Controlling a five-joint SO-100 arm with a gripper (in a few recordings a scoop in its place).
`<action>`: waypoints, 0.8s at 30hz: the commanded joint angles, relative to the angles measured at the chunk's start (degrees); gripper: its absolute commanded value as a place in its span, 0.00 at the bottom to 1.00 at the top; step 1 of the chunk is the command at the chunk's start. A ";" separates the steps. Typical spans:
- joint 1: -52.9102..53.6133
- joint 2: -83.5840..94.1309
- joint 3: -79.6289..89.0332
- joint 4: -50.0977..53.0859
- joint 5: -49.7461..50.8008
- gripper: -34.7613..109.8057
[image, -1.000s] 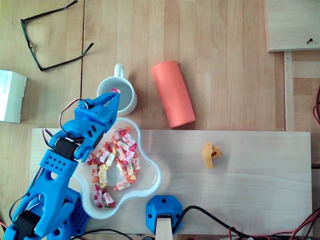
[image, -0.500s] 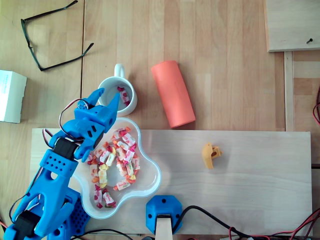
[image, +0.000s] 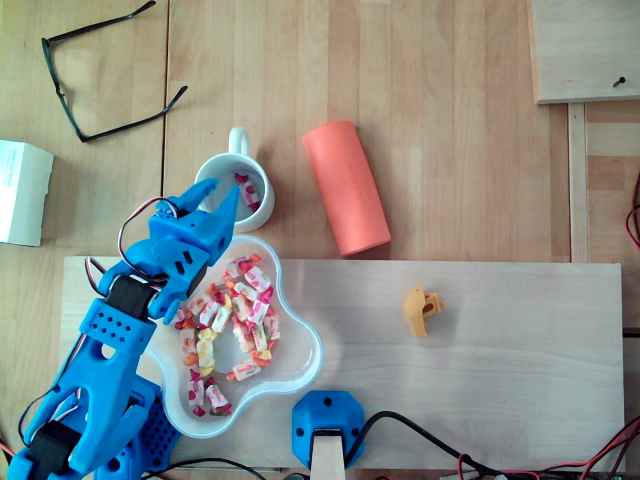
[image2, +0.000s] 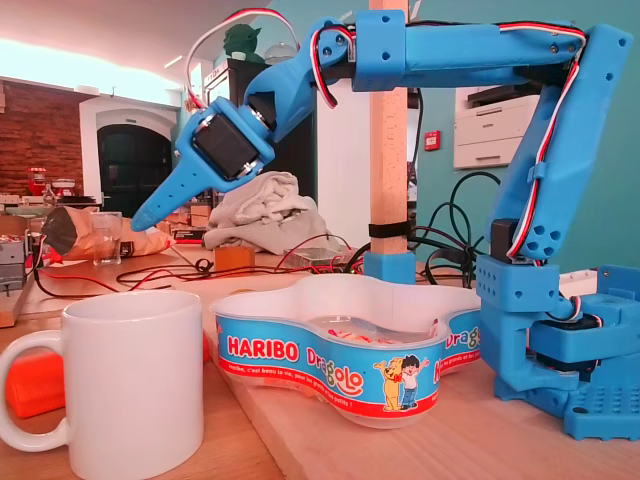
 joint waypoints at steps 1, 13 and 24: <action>0.62 1.41 -2.46 -0.70 0.00 0.21; -4.39 1.41 -2.99 -0.70 34.28 0.22; -18.90 1.67 -1.67 -10.02 101.78 0.22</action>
